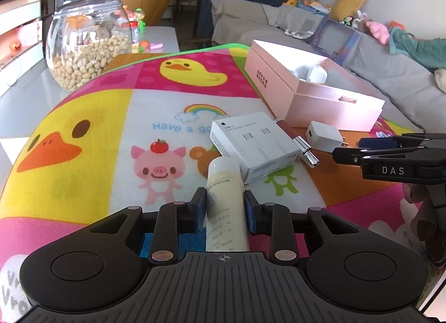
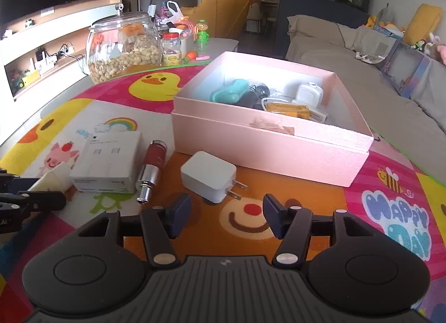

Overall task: Organize rigid objects
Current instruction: 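Close the right tool on the red lipstick tube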

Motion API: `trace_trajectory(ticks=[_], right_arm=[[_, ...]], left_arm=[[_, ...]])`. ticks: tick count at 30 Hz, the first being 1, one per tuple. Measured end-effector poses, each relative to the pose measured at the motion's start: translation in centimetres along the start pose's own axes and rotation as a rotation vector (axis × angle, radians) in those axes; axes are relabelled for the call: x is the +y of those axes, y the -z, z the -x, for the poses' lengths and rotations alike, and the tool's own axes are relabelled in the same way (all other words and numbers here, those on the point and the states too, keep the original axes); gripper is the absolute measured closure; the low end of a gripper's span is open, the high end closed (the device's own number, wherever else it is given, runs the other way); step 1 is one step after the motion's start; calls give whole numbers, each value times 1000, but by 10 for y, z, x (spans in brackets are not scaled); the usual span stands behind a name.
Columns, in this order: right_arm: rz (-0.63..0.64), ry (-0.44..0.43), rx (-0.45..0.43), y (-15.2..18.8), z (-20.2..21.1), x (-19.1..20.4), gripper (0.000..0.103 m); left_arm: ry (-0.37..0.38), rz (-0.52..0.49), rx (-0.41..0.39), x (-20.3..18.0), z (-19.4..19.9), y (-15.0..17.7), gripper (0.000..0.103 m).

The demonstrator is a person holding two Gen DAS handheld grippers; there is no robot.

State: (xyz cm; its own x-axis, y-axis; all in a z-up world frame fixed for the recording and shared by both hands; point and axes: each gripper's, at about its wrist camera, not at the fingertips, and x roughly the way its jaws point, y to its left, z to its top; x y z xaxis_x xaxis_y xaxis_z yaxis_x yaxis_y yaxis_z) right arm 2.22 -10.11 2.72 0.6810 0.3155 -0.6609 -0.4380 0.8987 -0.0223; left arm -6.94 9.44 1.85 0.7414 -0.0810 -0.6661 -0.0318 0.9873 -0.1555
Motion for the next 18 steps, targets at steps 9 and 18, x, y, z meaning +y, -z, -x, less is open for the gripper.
trace_trajectory(ticks=[9, 18], right_arm=[[70, -133, -56, -3, 15, 30, 59], [69, -146, 18, -15, -20, 36, 81]], left_arm=[[6, 19, -10, 2, 1, 1, 72], [20, 40, -17, 5, 2, 2, 72]])
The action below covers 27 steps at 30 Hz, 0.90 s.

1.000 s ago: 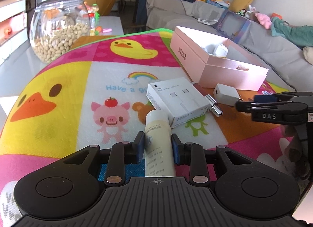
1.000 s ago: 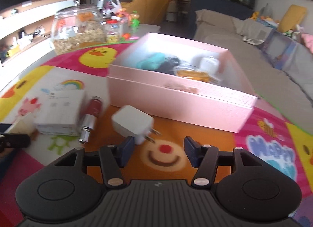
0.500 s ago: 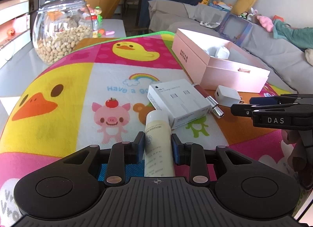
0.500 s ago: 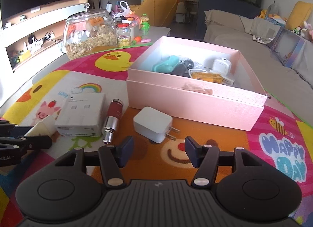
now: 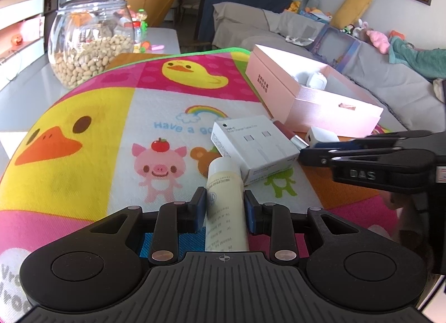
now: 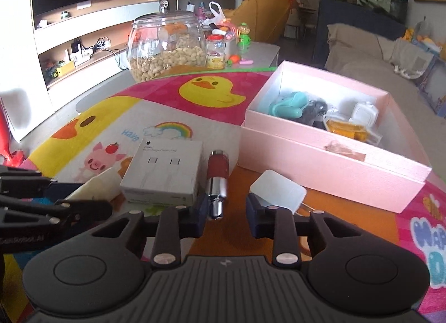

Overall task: Organize rigid objects
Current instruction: 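Close the right tool on the red lipstick tube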

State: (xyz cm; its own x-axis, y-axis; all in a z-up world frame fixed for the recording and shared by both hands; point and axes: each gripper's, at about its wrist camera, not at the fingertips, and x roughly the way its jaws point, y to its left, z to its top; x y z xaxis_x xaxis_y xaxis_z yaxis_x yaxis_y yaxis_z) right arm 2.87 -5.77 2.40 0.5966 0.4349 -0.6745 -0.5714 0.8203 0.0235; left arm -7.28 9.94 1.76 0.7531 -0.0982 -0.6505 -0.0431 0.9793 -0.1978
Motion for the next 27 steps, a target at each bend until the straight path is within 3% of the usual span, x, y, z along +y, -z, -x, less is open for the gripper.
trace_trajectory(ticks=[1, 3, 10, 15, 17, 21, 27], right_arm=[[-10, -4, 16, 0, -4, -1, 88], [-12, -3, 13, 2, -1, -2, 91], [48, 5, 34, 31, 35, -7, 92], [59, 58, 38, 44, 52, -24, 91], [53, 78, 37, 44, 52, -29, 91], [42, 21, 16, 35, 44, -28, 90], [28, 7, 7, 15, 24, -23, 90]], left_arm=[[1, 5, 2, 0, 0, 0, 72], [3, 12, 6, 1, 1, -1, 72], [14, 15, 14, 1, 3, 0, 72], [28, 47, 19, 4, 2, -1, 72], [27, 56, 23, 4, 2, -2, 72], [19, 52, 28, 3, 2, -1, 72], [32, 43, 25, 6, 4, -1, 72]])
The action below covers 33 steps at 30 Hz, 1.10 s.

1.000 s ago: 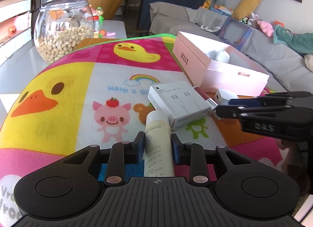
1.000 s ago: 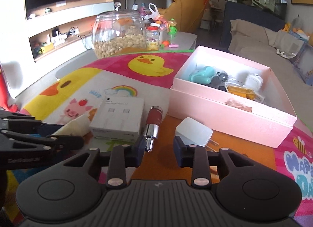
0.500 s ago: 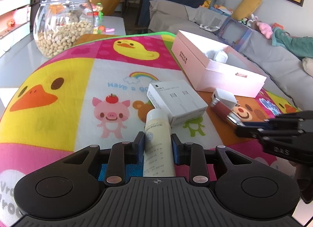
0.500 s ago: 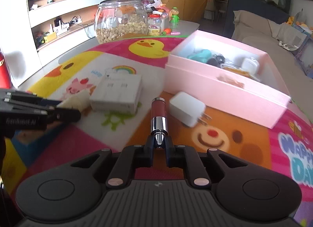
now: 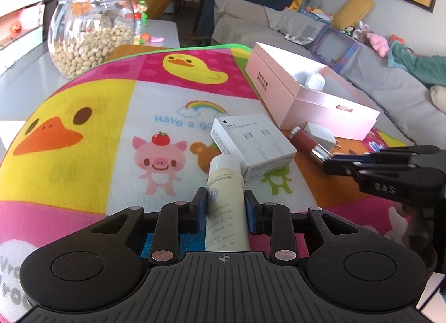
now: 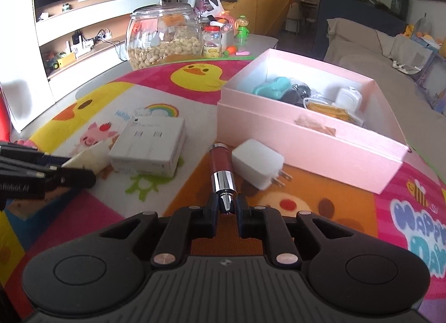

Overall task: Organize rigid objects
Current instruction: 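Close the right tool on the red lipstick tube, then lift the red lipstick with the right tool while the left tool holds the white tube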

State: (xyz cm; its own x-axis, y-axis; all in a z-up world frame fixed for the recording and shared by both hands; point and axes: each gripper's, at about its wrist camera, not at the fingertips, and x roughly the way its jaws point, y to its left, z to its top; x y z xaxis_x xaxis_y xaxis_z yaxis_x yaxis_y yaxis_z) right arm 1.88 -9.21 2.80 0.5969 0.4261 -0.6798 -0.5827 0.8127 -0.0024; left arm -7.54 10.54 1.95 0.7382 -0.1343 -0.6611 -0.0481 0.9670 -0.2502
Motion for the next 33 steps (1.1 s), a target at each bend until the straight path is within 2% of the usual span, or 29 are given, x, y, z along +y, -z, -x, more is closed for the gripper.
trace_trajectory(ticks=[3, 6, 11, 16, 25, 28, 33], right_arm=[[1, -25, 11, -10, -11, 3, 89], [-16, -76, 25, -21, -20, 6, 79], [-9, -62, 13, -36, -30, 20, 78], [20, -47, 19, -32, -31, 26, 82], [92, -64, 41, 2, 11, 27, 83], [108, -49, 22, 0, 16, 30, 80], [49, -52, 24, -16, -4, 24, 78]], left_arm=[[-2, 11, 24, 0, 2, -3, 72], [-25, -11, 62, -5, 3, -5, 72], [-57, -54, 103, -12, 5, -5, 72], [-55, -67, 99, -12, 5, -3, 72], [-38, -76, 76, -9, 7, 1, 72], [-45, -90, 75, -11, 7, 2, 72], [-45, -82, 89, -12, 10, 2, 73]])
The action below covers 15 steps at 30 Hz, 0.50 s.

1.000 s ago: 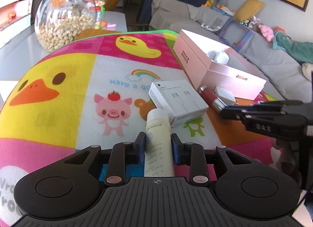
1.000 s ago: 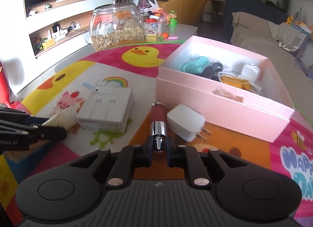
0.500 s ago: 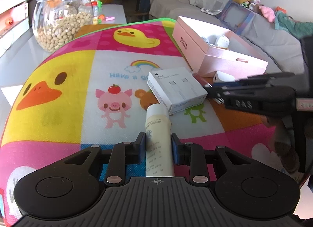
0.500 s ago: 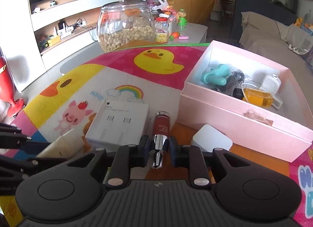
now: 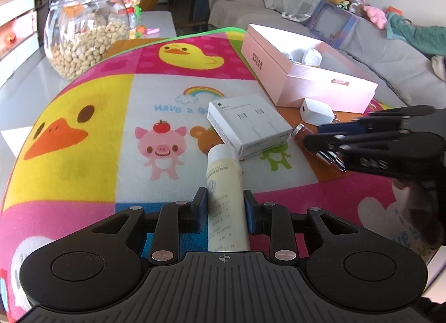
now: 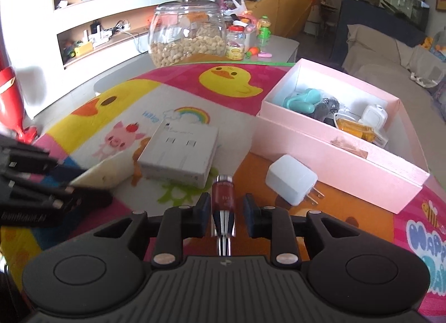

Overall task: Organize rigid objects
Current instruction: 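Lift the red lipstick with the right tool while the left tool holds the white tube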

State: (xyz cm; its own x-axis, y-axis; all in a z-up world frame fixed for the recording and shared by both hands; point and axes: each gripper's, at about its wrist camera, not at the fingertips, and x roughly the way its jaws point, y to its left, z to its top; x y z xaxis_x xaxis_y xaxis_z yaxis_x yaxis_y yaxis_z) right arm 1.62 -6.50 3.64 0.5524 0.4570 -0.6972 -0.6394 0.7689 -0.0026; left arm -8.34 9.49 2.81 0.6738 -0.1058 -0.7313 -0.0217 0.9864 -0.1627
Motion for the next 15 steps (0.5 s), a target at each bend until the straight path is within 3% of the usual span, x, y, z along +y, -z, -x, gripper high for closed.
trace_trajectory(ticks=[5, 9, 15], right_arm=[[-6, 2, 30, -1, -14, 2, 81], [33, -2, 33, 6, -2, 7, 83], [-10, 13, 23, 23, 24, -5, 83]], left_arm=[[64, 17, 62, 6, 3, -5, 74], [65, 25, 94, 7, -5, -15, 74], [29, -29, 38, -4, -13, -18, 75]])
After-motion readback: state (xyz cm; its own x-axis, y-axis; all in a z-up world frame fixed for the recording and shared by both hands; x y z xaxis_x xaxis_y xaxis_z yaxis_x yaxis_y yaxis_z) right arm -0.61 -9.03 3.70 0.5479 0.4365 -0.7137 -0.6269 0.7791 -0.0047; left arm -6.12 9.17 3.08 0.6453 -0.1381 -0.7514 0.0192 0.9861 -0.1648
